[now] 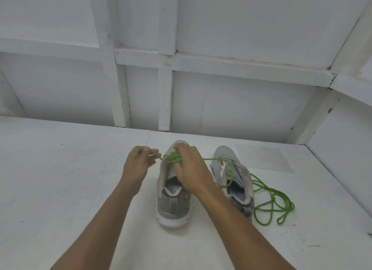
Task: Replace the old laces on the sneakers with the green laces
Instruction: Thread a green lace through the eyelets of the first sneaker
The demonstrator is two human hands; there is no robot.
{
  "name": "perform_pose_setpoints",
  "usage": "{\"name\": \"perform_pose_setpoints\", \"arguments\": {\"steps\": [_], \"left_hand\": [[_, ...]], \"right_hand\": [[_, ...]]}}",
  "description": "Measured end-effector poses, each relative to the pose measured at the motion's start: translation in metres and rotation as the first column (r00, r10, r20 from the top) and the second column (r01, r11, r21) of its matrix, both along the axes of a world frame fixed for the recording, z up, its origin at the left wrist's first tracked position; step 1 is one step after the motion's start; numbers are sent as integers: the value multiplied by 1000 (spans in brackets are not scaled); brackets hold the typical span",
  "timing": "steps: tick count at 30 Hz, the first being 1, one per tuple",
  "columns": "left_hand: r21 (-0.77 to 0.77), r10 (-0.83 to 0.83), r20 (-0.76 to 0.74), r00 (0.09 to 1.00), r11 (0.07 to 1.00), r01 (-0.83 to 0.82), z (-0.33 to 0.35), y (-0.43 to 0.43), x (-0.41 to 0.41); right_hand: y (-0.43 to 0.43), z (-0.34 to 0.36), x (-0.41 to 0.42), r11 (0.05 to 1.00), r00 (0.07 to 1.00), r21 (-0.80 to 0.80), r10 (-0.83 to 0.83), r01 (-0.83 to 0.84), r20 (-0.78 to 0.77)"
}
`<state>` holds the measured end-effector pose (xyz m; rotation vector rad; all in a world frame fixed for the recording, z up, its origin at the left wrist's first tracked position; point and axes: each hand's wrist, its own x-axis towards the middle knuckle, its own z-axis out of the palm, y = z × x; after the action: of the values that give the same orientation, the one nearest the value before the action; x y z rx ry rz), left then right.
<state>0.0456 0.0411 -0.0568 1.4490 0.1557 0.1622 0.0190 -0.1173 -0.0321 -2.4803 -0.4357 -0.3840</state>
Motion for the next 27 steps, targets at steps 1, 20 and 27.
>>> {"name": "perform_pose_setpoints", "arguments": {"steps": [1, 20, 27], "left_hand": [[-98, 39, 27, 999, 995, -36, 8, 4, 2], [671, -295, -375, 879, 568, 476, 25, 19, -7], [676, 48, -115, 992, 736, 43, 78, 88, 29]], "right_hand": [[-5, -3, -4, 1000, 999, 10, -23, 23, 23], [-20, -49, -31, 885, 959, 368, -253, 284, -131], [-20, -49, -32, 878, 955, 379, -251, 293, -157]]}}
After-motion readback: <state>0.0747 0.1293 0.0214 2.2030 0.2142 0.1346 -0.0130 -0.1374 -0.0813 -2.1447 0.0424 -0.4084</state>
